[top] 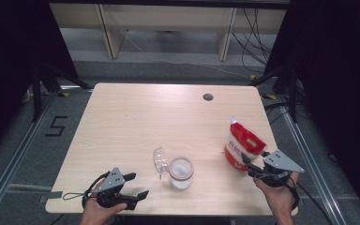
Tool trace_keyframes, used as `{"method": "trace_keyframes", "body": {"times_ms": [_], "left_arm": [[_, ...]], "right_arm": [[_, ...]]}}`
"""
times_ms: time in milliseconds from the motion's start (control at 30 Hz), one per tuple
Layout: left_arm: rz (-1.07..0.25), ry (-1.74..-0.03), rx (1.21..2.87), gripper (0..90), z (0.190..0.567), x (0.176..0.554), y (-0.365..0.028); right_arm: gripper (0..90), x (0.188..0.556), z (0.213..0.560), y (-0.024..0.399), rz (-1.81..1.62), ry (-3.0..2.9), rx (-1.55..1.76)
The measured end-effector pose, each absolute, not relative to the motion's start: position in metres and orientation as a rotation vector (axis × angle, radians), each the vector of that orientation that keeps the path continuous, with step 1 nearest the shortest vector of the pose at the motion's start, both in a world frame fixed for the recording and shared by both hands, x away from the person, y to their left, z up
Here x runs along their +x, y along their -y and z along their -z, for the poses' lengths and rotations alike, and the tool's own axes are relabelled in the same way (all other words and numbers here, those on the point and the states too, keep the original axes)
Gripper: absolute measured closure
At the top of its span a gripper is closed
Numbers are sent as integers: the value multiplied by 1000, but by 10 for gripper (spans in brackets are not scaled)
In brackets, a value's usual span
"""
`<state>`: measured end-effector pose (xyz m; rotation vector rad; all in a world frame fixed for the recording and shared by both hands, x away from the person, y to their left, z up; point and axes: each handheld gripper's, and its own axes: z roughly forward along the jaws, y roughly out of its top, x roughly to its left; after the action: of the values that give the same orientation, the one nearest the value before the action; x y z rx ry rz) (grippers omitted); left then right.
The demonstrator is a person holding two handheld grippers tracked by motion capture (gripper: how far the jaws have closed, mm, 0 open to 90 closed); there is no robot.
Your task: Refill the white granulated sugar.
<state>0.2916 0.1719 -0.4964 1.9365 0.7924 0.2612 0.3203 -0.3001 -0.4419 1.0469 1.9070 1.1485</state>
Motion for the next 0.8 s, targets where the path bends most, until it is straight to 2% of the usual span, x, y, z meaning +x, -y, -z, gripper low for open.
{"method": "trace_keyframes", "body": {"times_ms": [267,500,800], "left_arm": [[-251,-803,1919,200,491,294,-171],[-257,-822,1898,200,487,297,-173],[-264,-820,1909,201,486,296,-175]], "right_arm": [[385,298,447,306,-1159,-1886,1128],[296,287,455,308,-1171,-1906,1150],[266,273,460,307,-1164,-1940,1161]]}}
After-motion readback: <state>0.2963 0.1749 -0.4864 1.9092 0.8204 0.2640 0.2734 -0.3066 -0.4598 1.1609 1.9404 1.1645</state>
